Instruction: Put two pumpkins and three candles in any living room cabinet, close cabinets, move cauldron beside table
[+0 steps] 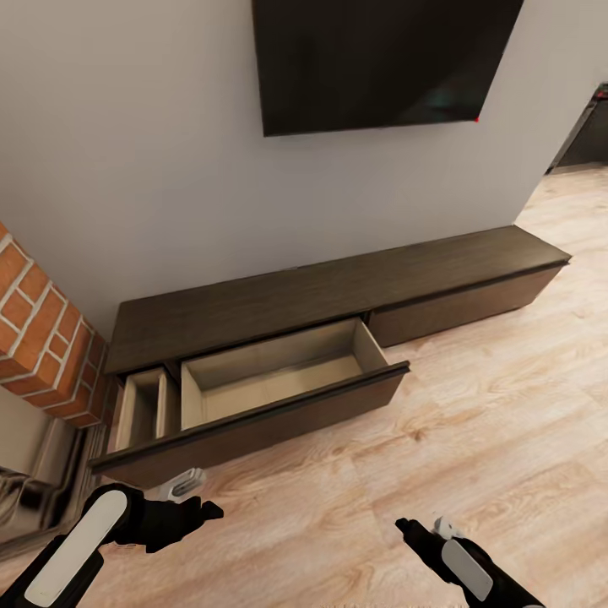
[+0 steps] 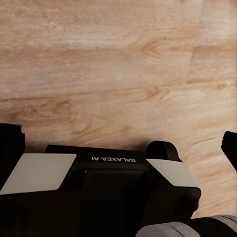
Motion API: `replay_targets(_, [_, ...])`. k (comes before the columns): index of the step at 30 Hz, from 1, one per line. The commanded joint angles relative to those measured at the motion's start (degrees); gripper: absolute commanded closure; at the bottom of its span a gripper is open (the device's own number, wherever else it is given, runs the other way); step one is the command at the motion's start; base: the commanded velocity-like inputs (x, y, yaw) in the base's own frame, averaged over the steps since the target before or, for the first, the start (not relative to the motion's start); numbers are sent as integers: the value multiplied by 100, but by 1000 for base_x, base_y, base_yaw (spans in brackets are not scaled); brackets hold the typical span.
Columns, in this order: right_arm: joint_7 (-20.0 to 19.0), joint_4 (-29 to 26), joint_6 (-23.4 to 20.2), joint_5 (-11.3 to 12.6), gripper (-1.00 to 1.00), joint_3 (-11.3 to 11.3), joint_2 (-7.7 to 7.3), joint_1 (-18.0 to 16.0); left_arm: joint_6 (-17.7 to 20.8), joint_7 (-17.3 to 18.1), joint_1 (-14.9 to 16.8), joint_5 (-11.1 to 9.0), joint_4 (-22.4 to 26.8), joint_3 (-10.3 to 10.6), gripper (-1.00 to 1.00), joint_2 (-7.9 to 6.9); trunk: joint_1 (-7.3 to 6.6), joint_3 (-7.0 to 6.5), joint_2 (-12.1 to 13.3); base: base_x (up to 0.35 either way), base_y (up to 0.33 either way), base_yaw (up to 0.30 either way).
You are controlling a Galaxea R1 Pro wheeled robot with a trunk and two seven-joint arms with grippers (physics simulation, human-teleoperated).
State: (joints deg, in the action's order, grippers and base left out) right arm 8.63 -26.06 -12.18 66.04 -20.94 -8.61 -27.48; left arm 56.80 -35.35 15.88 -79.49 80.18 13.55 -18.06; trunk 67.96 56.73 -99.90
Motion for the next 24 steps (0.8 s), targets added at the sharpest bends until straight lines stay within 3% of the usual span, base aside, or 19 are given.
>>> replay_targets(1, [41, -14, -7, 41, -100, -37, -8, -3, -3, -57, 2, -58, 7, 7, -100, -5, 0, 7, -2, -3, -1, -275])
replay_targets(11, [34, -11, 81, 50, -100, -33, -1, -3, -3, -51, 2, -62, 10, 7, -100, -5, 0, 63, -2, 0, 0, -232])
replay_targets(24, [15, 140, 84, 71, -100, -31, 8, -3, -3, -51, 2, -65, 16, 32, -100, 0, 0, 124, -2, 0, 0, -131])
